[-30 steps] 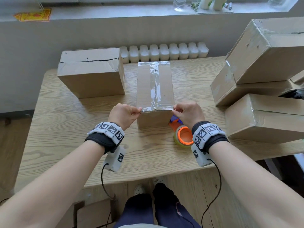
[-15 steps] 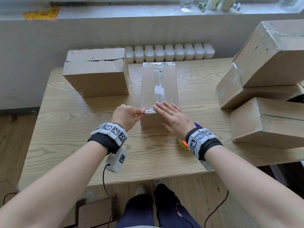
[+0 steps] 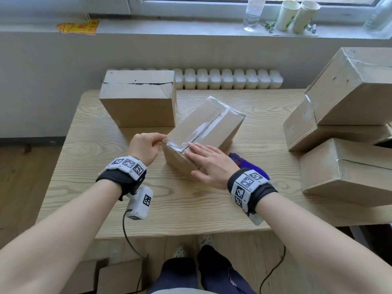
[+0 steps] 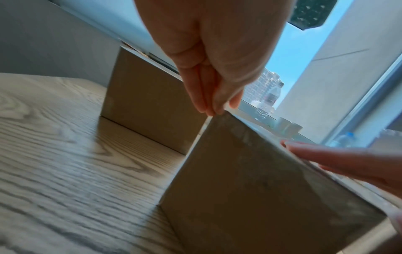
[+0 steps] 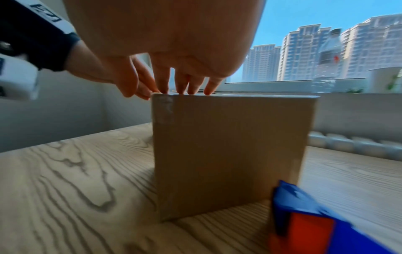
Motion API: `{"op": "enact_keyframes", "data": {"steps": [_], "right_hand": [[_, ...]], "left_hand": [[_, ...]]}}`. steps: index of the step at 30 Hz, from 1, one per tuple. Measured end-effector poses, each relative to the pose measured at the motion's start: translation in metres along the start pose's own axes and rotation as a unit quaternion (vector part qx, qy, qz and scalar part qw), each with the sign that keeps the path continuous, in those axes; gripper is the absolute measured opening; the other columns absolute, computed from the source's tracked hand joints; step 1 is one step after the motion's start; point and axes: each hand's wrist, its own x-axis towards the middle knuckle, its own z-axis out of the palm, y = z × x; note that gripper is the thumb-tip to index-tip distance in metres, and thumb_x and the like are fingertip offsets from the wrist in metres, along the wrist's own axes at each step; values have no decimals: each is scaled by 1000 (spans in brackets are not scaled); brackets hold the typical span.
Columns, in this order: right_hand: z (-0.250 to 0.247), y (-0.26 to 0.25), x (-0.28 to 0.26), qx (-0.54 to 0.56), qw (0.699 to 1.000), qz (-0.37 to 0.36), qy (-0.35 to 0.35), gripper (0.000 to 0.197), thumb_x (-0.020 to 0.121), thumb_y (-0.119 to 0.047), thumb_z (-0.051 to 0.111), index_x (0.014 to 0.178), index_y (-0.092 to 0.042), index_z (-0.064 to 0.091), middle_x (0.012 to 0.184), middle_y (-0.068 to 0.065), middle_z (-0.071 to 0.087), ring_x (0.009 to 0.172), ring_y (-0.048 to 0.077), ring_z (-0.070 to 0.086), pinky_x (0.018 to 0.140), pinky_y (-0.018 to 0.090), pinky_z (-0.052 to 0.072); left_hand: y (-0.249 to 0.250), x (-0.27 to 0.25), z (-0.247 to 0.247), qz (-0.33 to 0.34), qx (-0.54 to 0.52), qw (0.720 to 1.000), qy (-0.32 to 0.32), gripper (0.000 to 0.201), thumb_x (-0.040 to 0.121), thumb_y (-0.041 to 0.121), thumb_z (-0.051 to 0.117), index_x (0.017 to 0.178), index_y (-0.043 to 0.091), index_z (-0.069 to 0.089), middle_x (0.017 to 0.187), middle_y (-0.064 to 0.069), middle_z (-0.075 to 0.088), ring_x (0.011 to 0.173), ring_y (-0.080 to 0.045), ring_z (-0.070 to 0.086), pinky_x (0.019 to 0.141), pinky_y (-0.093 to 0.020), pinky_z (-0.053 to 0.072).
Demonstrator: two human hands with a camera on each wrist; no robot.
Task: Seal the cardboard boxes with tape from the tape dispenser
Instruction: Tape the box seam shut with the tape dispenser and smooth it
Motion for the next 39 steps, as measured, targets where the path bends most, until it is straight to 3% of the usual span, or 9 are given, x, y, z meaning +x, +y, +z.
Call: {"op": "enact_keyframes", "data": {"steps": [3, 8, 13, 16, 19, 26, 29, 35, 39], "right_hand": [[2, -13, 7, 9, 1000, -14, -6, 64, 96, -43, 43, 151, -24, 19, 159, -5, 10, 146, 8, 5, 117, 25, -1], [-3, 1, 16, 0, 998, 62, 20, 62, 98, -46, 34, 152, -24, 13, 159, -8, 5, 146, 8, 2, 119, 28, 0], [2, 12, 18, 0, 997, 81, -5, 59, 99, -47, 31, 152, -27, 14, 159, -11, 8, 146, 5, 4, 119, 27, 0], [0, 9, 19, 21, 996, 88, 6, 58, 99, -46, 34, 151, -26, 17, 159, -10, 10, 146, 6, 5, 119, 28, 2], [-7, 11, 15, 40, 994, 102, 20, 59, 98, -46, 37, 150, -25, 20, 159, -7, 11, 146, 8, 7, 119, 27, 3], [-24, 45, -1, 44, 973, 220, 55, 58, 96, -43, 44, 149, -29, 24, 160, -1, 10, 146, 17, 11, 119, 37, 11], [-24, 51, 0, 110, 956, 259, 80, 64, 94, -39, 53, 150, -27, 23, 160, 2, 9, 146, 20, 11, 119, 39, 14], [-15, 48, 0, 204, 921, 307, 122, 64, 90, -32, 61, 146, -19, 34, 157, 5, 20, 145, 16, 16, 118, 30, 13], [-15, 49, -3, 229, 914, 307, 135, 62, 86, -32, 67, 142, -23, 43, 156, 4, 24, 144, 17, 21, 117, 30, 18]], "left_hand": [[4, -2, -6, -61, -12, 998, -9, 32, 92, 11, 52, 123, 13, 62, 119, -8, 66, 111, -24, 60, 100, -29, 42], [8, -6, 8, -106, -47, 991, -72, 60, 85, 32, 65, 139, 14, 44, 148, -2, 38, 133, -17, 39, 111, -24, 25], [9, -14, 17, -101, -64, 992, -47, 68, 84, 29, 67, 143, 15, 36, 156, -7, 18, 140, -19, 28, 111, -24, 20], [11, -21, 23, -122, -95, 985, -79, 86, 82, 33, 69, 149, 19, 17, 158, -6, -6, 143, -17, 16, 108, -20, 14], [13, -20, 22, -131, -122, 979, -99, 93, 82, 31, 70, 151, 21, 8, 156, -5, -17, 145, -17, 8, 110, -23, 11], [-8, -4, 1, -203, -109, 972, -38, 97, 81, 34, 71, 150, 11, 6, 158, -11, -2, 145, -21, 10, 117, -33, 13], [-12, -8, 0, -229, -144, 962, -34, 98, 78, 34, 74, 149, 8, 12, 156, -12, 13, 142, -24, 23, 115, -41, 24], [-2, -27, 7, -220, -209, 951, -52, 72, 77, 14, 75, 137, 0, 39, 141, -15, 45, 132, -22, 41, 105, -29, 34], [1, -28, 11, -233, -254, 937, -52, 82, 70, 13, 81, 139, 4, 37, 142, -14, 44, 133, -20, 41, 109, -34, 35]]}}
